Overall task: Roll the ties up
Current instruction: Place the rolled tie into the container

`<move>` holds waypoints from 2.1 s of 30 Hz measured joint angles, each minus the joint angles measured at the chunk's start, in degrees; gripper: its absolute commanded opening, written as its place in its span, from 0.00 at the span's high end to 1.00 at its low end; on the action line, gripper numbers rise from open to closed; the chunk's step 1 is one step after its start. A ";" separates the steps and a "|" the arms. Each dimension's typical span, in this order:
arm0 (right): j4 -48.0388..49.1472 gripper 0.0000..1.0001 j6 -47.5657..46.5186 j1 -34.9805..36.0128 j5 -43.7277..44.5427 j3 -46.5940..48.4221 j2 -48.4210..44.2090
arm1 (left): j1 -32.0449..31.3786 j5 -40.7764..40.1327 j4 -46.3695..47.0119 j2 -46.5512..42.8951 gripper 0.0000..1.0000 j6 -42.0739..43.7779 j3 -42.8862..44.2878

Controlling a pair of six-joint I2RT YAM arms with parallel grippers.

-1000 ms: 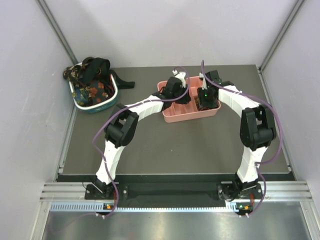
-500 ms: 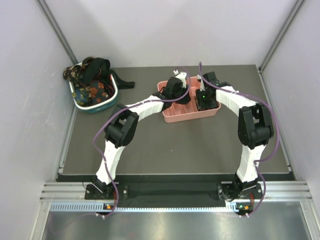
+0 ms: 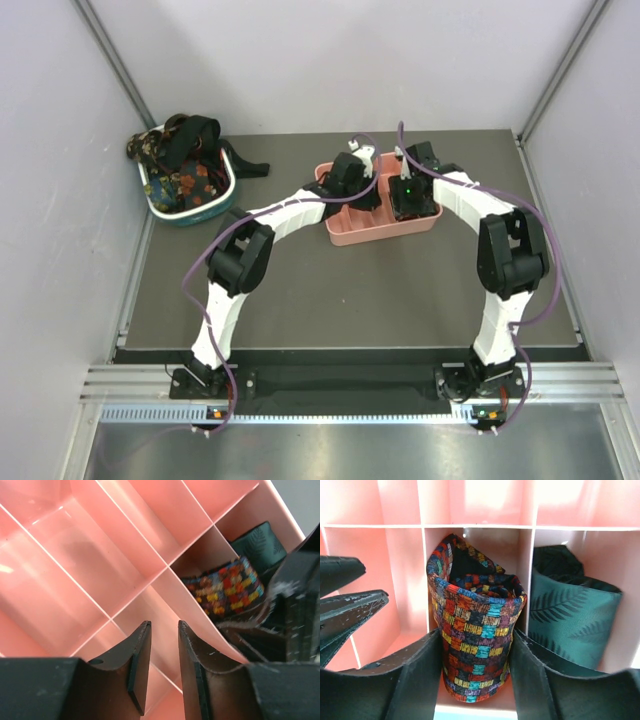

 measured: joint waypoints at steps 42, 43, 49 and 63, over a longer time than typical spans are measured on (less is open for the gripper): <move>-2.34 0.53 -0.74 0.00 1.38 3.28 -0.24 | 0.59 2.73 -7.74 -3.39 0.67 1.36 -1.77; -2.38 0.49 -0.74 0.00 1.40 3.28 -0.24 | 0.59 2.73 -7.74 -3.39 0.67 1.36 -1.77; -2.80 0.35 -0.81 0.07 1.46 3.45 -0.24 | 0.61 2.73 -7.96 -3.45 0.67 1.44 -1.77; -4.09 0.17 -1.77 0.55 1.14 4.20 -7.58 | 0.68 3.13 -9.79 -7.50 0.58 1.77 -3.19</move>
